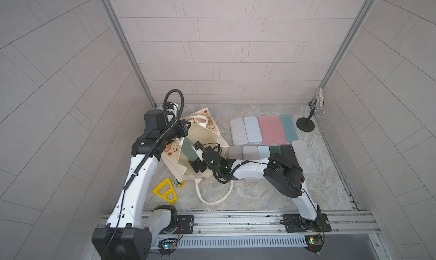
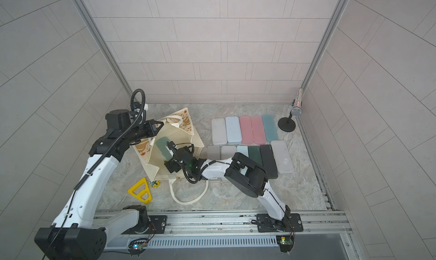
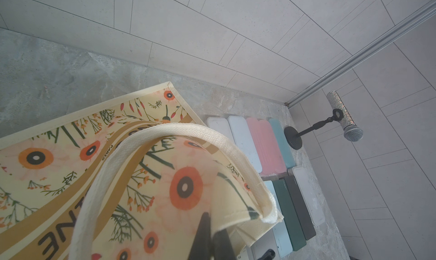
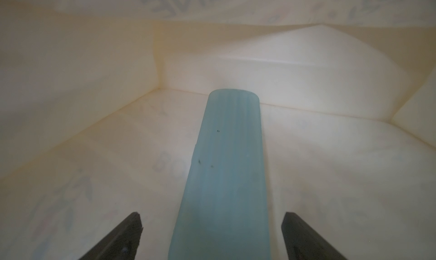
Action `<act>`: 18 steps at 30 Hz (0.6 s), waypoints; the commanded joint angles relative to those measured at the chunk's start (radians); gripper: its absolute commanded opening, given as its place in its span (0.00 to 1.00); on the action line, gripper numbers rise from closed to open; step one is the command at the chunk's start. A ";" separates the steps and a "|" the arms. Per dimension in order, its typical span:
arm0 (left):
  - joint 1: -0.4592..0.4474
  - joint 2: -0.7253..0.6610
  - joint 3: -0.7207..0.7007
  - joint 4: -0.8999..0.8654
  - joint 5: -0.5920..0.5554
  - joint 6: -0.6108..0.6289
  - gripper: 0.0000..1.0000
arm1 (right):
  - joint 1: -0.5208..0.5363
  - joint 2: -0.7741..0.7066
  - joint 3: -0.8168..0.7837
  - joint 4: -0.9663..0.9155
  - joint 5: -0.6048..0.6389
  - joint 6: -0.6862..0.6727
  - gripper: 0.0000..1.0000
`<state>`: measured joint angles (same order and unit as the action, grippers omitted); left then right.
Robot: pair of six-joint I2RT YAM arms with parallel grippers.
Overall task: Take out the pencil case from the canvas bag
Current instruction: Pick up the pencil case from the canvas bag.
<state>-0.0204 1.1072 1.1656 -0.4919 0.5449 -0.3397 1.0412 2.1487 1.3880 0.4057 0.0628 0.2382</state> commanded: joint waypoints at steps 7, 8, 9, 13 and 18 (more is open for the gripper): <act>-0.013 -0.013 0.064 0.003 0.047 -0.004 0.00 | 0.003 0.105 0.129 -0.165 -0.049 -0.006 0.97; -0.013 -0.013 0.065 0.001 0.046 -0.005 0.00 | 0.002 0.111 0.141 -0.185 -0.043 -0.005 0.97; -0.014 -0.014 0.067 -0.002 0.047 -0.005 0.00 | 0.002 0.117 0.149 -0.202 -0.035 -0.004 0.97; -0.014 -0.017 0.071 -0.005 0.046 -0.004 0.00 | 0.002 0.130 0.176 -0.267 -0.001 0.006 0.96; -0.015 -0.017 0.071 -0.004 0.044 -0.002 0.00 | -0.002 0.132 0.177 -0.291 -0.017 0.024 0.89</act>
<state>-0.0311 1.1072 1.1873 -0.5365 0.5602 -0.3401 1.0405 2.2665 1.5623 0.1856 0.0391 0.2443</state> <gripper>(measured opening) 0.050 0.902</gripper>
